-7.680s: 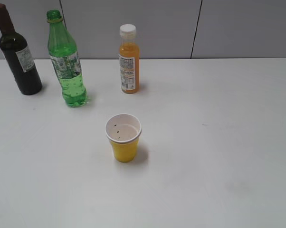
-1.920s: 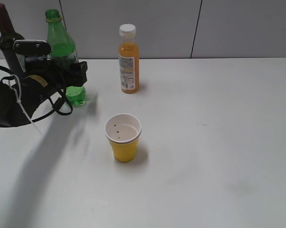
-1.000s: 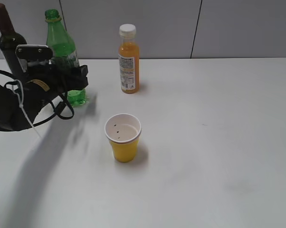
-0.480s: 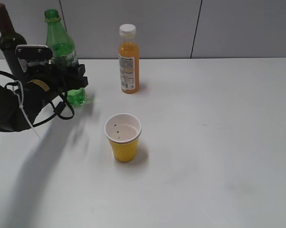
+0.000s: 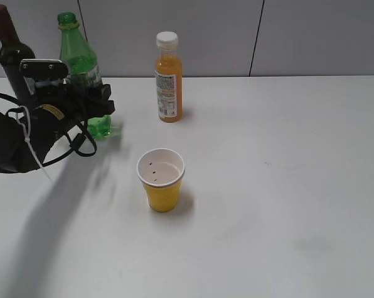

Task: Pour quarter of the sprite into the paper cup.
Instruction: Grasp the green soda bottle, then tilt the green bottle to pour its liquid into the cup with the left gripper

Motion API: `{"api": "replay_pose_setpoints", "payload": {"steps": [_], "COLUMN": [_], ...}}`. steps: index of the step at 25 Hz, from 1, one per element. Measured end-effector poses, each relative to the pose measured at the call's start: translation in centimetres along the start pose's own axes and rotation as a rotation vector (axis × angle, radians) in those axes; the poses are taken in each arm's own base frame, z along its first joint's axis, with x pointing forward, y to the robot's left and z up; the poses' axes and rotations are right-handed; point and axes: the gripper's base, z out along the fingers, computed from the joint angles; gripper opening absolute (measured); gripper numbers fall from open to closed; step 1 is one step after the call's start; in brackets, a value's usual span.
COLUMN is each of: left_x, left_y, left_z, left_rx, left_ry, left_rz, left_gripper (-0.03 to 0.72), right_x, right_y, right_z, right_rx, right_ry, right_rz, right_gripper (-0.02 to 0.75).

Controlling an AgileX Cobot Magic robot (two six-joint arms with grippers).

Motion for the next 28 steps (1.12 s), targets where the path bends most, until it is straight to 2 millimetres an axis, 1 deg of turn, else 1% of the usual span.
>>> {"api": "replay_pose_setpoints", "payload": {"steps": [2,6,11,14,17,22,28], "left_x": [-0.1,-0.9,-3.0,-3.6,-3.7,-3.6,-2.9], "left_y": [0.1,0.5,0.7,0.6,0.3,-0.1,-1.5], "left_z": [-0.4,-2.1,-5.0,-7.1,-9.2,-12.4,-14.5], "left_rx": [-0.008,-0.040,-0.115,-0.142,-0.173,-0.254,-0.285], "left_ry": [0.004,0.025,0.004,-0.007,-0.026,-0.035,-0.005], "left_rz": [-0.004,0.034,0.061,0.110,0.155,0.124,0.176], "left_gripper": [0.452,0.452,0.452,0.452,0.452,0.452,0.452], "right_x": [0.0,0.0,0.0,0.0,0.0,0.0,0.0], "right_y": [0.0,0.0,0.0,0.0,0.0,0.0,0.0], "right_z": [0.0,0.0,0.0,0.0,0.0,0.0,0.0], "right_rx": [0.000,0.000,0.000,0.000,0.000,0.000,0.000], "right_ry": [0.000,0.000,0.000,0.000,0.000,0.000,0.000], "right_rz": [0.000,0.000,0.000,0.000,0.000,0.000,0.000], "right_gripper": [0.592,0.592,0.592,0.592,0.592,0.592,0.592]}}
